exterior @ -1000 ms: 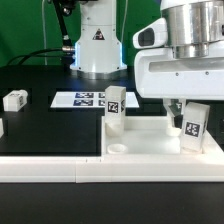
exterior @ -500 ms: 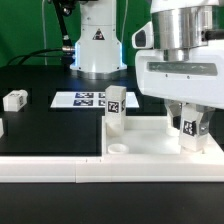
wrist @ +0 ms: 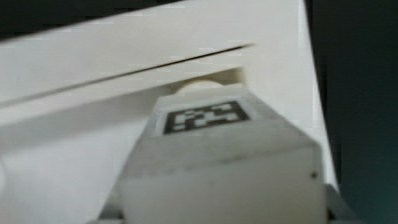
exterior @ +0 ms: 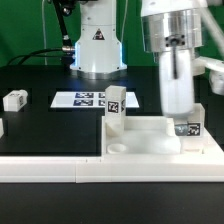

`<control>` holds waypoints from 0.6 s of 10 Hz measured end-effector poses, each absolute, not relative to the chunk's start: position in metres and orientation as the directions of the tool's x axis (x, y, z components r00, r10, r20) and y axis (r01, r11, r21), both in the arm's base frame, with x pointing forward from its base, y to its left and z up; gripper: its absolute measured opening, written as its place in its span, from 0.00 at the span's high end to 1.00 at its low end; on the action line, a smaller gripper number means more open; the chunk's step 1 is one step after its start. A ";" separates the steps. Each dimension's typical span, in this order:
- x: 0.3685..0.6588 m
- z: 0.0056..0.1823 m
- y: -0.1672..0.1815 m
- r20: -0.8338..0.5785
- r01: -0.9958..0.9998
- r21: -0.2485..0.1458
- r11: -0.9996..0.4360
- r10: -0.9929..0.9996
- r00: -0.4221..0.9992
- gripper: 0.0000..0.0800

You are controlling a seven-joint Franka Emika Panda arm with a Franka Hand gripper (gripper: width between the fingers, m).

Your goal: Assemble square table

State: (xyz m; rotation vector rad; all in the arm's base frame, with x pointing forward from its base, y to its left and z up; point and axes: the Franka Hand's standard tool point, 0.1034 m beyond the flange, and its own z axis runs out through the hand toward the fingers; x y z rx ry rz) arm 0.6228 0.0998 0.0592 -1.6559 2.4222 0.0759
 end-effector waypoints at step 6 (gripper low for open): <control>0.624 0.058 0.116 -0.094 -0.953 -0.178 -0.244 -0.960 0.263 0.30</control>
Offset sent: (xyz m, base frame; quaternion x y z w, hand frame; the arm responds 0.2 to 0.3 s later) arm 0.0129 0.0221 0.0110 0.0331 0.0089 -0.4375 0.8986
